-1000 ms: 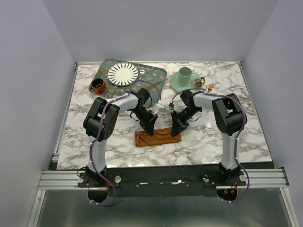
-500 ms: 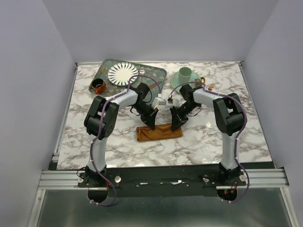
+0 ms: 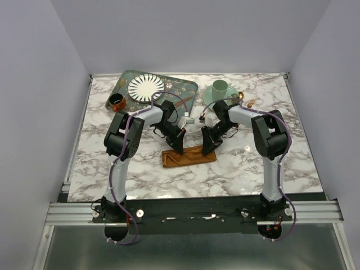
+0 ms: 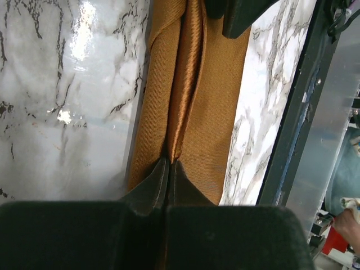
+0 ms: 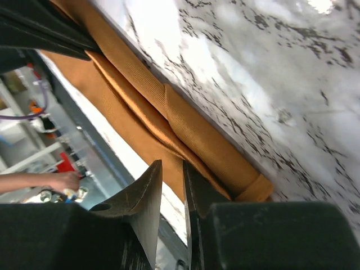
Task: Fold the napkin into a case and place the utensils inside
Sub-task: Smooth out the smaller rectangle-folded napkin at the center of the board.
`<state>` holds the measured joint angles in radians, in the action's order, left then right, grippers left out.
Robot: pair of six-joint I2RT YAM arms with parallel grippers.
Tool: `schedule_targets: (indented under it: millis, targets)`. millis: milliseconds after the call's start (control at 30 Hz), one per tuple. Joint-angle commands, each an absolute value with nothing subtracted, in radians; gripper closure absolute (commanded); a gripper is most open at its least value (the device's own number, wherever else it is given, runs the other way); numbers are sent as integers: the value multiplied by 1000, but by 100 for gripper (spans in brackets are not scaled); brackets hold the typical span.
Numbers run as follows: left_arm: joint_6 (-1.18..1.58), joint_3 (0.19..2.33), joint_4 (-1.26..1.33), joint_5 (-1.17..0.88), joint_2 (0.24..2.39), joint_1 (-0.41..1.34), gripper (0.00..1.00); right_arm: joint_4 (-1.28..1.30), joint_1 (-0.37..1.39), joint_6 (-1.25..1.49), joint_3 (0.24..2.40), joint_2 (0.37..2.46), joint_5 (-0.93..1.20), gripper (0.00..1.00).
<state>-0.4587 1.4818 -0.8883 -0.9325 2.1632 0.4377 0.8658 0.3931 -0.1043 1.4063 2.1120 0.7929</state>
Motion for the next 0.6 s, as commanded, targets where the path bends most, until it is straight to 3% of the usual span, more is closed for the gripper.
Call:
schedule_targets:
  millis: [0, 33, 67, 233, 367, 567]
  targets:
    - [-451, 1497, -858, -920, 2169, 416, 85, 807, 397, -52, 1393, 2174, 768, 71]
    - [-437, 1494, -842, -923, 2154, 407, 73, 802, 399, -48, 1390, 2184, 770, 71]
    - [-422, 1476, -795, -925, 2110, 396, 68, 802, 396, -43, 1387, 2189, 770, 71]
    - [-322, 1401, -675, -916, 1944, 322, 51, 799, 388, -38, 1370, 2203, 775, 74]
    - [-345, 1310, -664, -908, 1791, 322, 50, 785, 387, -25, 1362, 2198, 796, 75]
    - [-166, 1189, -559, -1123, 1743, 397, 52, 769, 387, -18, 1358, 2210, 830, 75]
